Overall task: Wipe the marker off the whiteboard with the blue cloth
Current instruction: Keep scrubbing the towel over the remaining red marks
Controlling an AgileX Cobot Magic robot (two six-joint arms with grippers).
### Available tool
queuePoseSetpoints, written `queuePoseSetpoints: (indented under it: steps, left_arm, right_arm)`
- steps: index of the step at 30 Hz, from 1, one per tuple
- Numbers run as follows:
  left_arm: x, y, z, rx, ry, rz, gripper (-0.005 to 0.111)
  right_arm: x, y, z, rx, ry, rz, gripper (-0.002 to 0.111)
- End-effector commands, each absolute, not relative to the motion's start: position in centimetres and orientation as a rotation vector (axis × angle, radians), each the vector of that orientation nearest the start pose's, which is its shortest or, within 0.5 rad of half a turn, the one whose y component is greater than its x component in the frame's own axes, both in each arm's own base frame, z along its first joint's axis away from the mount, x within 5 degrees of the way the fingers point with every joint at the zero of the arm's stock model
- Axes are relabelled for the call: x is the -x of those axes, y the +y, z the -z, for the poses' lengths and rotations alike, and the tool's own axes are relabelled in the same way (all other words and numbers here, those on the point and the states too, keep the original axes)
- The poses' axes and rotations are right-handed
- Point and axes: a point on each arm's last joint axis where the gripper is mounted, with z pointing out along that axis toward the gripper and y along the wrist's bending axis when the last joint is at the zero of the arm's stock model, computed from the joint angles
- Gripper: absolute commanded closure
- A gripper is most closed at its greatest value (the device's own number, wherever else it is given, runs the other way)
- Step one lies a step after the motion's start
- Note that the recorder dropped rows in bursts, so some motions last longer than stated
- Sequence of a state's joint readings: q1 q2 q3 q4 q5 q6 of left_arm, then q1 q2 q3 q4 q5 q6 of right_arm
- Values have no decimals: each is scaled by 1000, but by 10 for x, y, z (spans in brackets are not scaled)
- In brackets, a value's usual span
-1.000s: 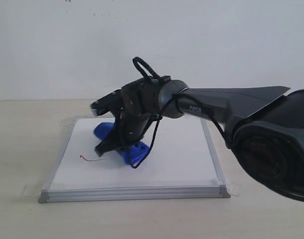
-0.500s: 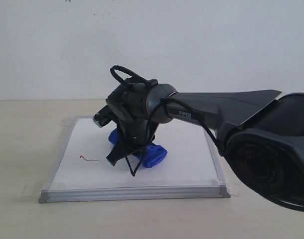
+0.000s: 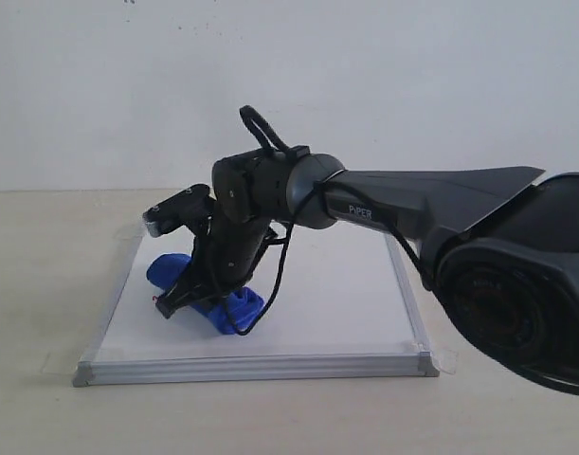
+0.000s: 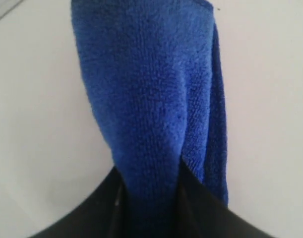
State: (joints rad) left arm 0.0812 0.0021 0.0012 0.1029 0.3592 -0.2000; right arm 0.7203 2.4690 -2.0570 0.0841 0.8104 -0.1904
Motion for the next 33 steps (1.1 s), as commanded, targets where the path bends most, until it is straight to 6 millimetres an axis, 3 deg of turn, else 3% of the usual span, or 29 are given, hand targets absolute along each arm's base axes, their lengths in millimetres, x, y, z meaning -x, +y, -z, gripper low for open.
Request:
queuePoseSetpoints:
  steps: [1, 4, 7, 9, 15, 18, 21, 24, 25, 28, 30, 31, 33]
  left_arm:
    - [-53, 7, -181, 203, 1828, 1, 103]
    - [-53, 7, -181, 203, 1828, 1, 103]
    - [-53, 7, -181, 203, 1828, 1, 103]
    - [-53, 7, -181, 203, 1828, 1, 103]
    - [-53, 7, -181, 203, 1828, 1, 103]
    - [-53, 7, -181, 203, 1828, 1, 103]
    - [-53, 7, -181, 203, 1828, 1, 103]
    - [-53, 7, -181, 203, 1828, 1, 103]
    - [-53, 7, -181, 203, 1828, 1, 103]
    - [-53, 7, -181, 203, 1828, 1, 103]
    - [-53, 7, -181, 203, 1828, 1, 103]
    - [-53, 7, -181, 203, 1828, 1, 103]
    - [-53, 7, -181, 203, 1828, 1, 103]
  right_arm:
    - [-407, 312, -103, 1030, 2631, 215, 108]
    - [-410, 301, -105, 1013, 2623, 415, 108]
    - [-406, 308, -105, 1032, 2607, 400, 108]
    - [-401, 320, -104, 1060, 2584, 307, 108]
    - [-370, 373, -105, 1218, 2494, -250, 108]
    - [-365, 381, -107, 1276, 2447, -264, 108]
    - [-376, 370, -110, 1217, 2467, -158, 108]
    - [-395, 343, -111, 1098, 2511, 122, 108]
    - [-405, 325, -113, 1024, 2526, 318, 108]
    - [-410, 315, -117, 959, 2532, 439, 108]
    - [-400, 335, -114, 1016, 2540, 203, 108]
    - [-390, 356, -113, 1069, 2513, -54, 108]
    - [-377, 384, -119, 1079, 2423, -318, 108]
